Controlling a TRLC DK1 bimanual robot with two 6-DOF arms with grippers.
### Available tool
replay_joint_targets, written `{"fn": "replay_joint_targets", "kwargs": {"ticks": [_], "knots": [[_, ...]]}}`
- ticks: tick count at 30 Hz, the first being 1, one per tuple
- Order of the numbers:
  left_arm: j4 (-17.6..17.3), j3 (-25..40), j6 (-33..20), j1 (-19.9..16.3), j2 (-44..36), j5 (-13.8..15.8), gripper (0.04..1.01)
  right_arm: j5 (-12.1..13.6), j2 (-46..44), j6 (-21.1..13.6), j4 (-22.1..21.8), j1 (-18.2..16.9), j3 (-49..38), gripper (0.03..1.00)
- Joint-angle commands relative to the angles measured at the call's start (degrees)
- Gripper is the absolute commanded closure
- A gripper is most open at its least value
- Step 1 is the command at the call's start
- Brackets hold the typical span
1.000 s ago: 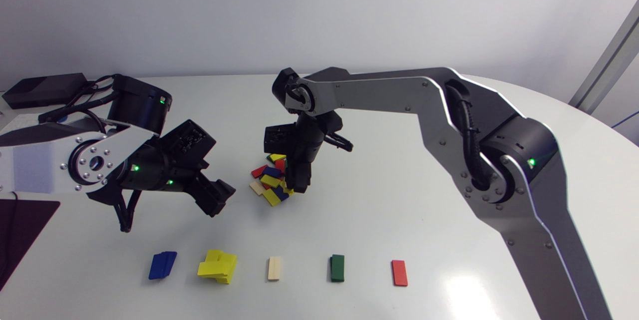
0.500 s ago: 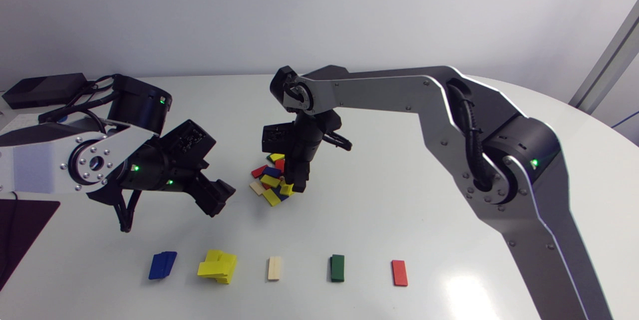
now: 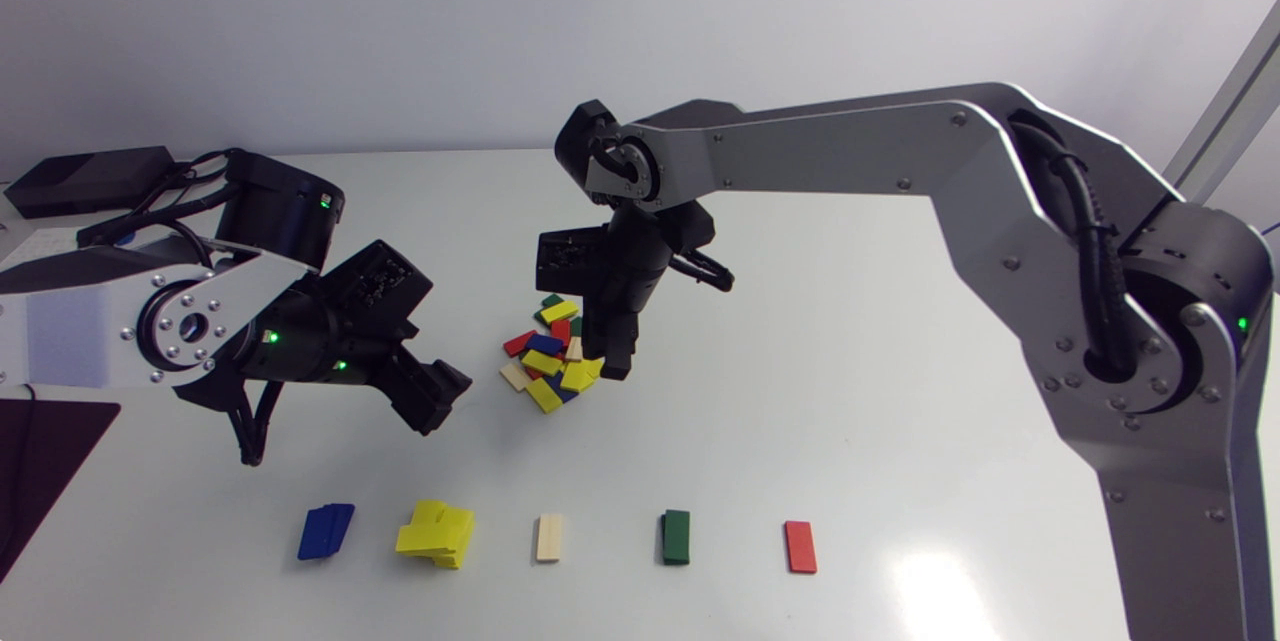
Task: Take domino bricks one by one from the mixed stack on the table and place each onto the existing stack of the same color.
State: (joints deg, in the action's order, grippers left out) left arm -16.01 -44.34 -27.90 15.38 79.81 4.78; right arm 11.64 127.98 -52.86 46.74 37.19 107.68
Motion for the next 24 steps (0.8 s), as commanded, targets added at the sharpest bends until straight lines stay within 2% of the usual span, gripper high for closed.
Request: {"fn": "replay_joint_targets", "kwargs": {"ticks": [1,2,6,15,20,24], "knots": [[0.4,1.9,-1.3,0.4,-1.1,0.7,0.059,-0.7,2.5,1.9,-0.2,0.4,0.6,0.357],[0.4,2.0,-1.3,0.4,-1.2,0.7,0.059,-0.7,3.4,2.0,0.0,0.6,1.6,0.298],[0.4,2.4,-1.4,0.4,-1.7,0.7,0.059,-0.7,7.2,3.7,2.0,1.0,7.0,0.256],[0.3,2.7,-1.5,-0.2,-2.3,0.7,0.059,0.1,16.3,6.7,10.4,-0.1,21.8,0.243],[0.4,2.5,-1.5,-0.2,-2.0,0.7,0.059,2.2,20.2,7.2,14.7,-1.8,28.4,0.243],[0.4,2.2,-1.5,-0.2,-1.9,0.7,0.059,3.0,22.0,7.7,16.7,-2.6,31.5,0.243]]}}
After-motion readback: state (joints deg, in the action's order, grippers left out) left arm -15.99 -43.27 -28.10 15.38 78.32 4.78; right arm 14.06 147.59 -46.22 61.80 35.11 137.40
